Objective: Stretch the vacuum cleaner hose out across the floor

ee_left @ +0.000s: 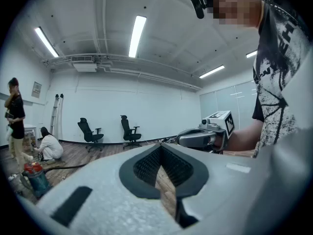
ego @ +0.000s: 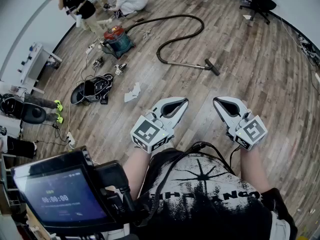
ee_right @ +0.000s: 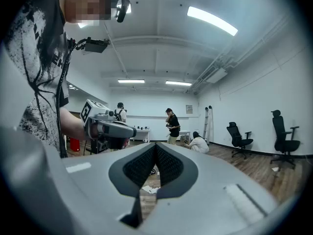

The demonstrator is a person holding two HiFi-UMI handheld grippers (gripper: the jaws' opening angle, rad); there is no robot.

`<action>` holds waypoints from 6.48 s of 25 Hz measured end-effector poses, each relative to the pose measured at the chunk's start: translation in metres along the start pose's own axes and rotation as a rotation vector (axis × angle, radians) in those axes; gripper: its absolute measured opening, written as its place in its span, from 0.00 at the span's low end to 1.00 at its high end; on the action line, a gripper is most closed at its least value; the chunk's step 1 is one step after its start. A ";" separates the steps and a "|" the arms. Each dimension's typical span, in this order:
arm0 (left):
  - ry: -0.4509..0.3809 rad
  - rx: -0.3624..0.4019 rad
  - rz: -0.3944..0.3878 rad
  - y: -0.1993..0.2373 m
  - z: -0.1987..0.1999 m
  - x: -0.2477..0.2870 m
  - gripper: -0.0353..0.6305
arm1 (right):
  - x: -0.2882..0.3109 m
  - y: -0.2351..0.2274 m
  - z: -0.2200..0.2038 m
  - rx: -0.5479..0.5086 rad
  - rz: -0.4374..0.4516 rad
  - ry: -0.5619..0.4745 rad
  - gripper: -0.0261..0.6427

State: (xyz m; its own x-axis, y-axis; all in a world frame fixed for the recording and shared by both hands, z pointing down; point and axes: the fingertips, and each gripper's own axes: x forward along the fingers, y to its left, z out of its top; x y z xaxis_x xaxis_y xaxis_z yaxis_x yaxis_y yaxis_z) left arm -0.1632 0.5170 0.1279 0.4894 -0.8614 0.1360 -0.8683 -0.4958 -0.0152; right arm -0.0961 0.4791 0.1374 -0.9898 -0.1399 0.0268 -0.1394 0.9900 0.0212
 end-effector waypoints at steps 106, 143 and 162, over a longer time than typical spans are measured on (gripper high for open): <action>0.041 -0.221 0.129 0.512 -0.022 0.313 0.06 | 0.360 -0.503 -0.034 0.081 0.179 0.139 0.05; 0.164 -0.237 -0.192 0.736 -0.075 0.381 0.06 | 0.529 -0.612 -0.093 0.158 -0.101 0.239 0.05; 0.052 -0.304 -0.053 0.743 -0.190 0.455 0.06 | 0.515 -0.676 -0.340 0.068 0.035 0.540 0.14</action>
State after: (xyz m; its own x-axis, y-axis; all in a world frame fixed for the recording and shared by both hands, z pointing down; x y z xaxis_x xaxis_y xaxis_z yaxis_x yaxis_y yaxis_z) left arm -0.6010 -0.2222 0.3665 0.5364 -0.8247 0.1795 -0.8301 -0.4770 0.2888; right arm -0.5017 -0.2684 0.4764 -0.8405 -0.0780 0.5361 -0.1258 0.9906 -0.0530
